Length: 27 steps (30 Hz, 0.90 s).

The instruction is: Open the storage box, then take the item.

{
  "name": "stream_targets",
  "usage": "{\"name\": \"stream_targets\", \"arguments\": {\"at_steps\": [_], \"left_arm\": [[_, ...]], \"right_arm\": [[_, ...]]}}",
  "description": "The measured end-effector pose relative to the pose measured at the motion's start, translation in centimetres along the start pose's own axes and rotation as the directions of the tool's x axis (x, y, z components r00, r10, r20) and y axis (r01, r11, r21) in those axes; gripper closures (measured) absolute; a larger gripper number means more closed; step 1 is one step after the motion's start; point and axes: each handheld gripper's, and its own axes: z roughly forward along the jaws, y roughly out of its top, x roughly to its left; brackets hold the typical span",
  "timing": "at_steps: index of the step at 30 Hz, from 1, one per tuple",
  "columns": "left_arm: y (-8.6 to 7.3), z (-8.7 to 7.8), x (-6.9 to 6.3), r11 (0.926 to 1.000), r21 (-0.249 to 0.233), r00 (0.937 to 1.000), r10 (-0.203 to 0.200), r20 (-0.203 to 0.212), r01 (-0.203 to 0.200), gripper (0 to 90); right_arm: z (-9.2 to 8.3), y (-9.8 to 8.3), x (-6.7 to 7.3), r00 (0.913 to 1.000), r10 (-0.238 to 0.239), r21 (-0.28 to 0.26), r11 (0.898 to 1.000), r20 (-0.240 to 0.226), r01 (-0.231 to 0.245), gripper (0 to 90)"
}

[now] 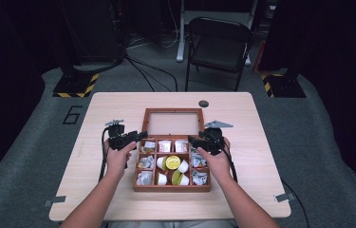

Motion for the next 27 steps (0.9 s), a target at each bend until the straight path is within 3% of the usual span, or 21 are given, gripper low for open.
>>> {"name": "stream_targets", "arguments": {"at_steps": [3,7,8,14,18,19,25,27], "left_arm": [[-0.5,-0.7,-0.1,0.9999,-0.013,1.0000,0.000,0.002,0.000,38.9],[-0.7,-1.3,0.0,0.9994,-0.012,0.9995,0.031,0.000,-0.031,38.7],[-0.7,-1.5,-0.1,0.9996,-0.025,0.9999,0.016,0.005,-0.016,38.6],[-1.0,-2.0,0.0,0.9991,-0.024,0.9994,0.035,0.006,-0.035,38.4],[-1.2,-2.2,-0.3,0.9985,-0.027,0.9989,0.047,0.002,-0.047,38.4],[-1.2,-2.3,-0.4,0.9983,-0.030,0.9988,0.049,0.000,-0.049,38.4],[-1.4,-2.7,-0.5,0.9979,-0.023,0.9981,0.061,0.002,-0.061,38.4],[-1.4,-2.7,-0.4,0.9972,-0.027,0.9976,0.070,0.002,-0.070,38.4]], "right_arm": [[0.0,-0.4,1.5,0.9981,-0.055,0.027,0.998,-0.029,0.056,44.5],[0.2,-0.9,2.8,0.9945,-0.079,0.055,0.995,-0.069,0.083,44.0],[0.3,-1.0,3.1,0.9941,-0.082,0.060,0.994,-0.071,0.086,44.0],[0.4,-2.0,4.5,0.9851,-0.139,0.094,0.984,-0.102,0.148,43.7],[0.5,-2.7,5.3,0.9778,-0.155,0.122,0.977,-0.141,0.173,53.3],[0.6,-2.8,5.5,0.9735,-0.169,0.126,0.974,-0.154,0.189,53.7],[1.5,-3.0,6.3,0.9666,-0.171,0.158,0.966,-0.191,0.203,54.5],[1.9,-3.1,6.4,0.9669,-0.174,0.179,0.962,-0.187,0.207,63.9]]}}
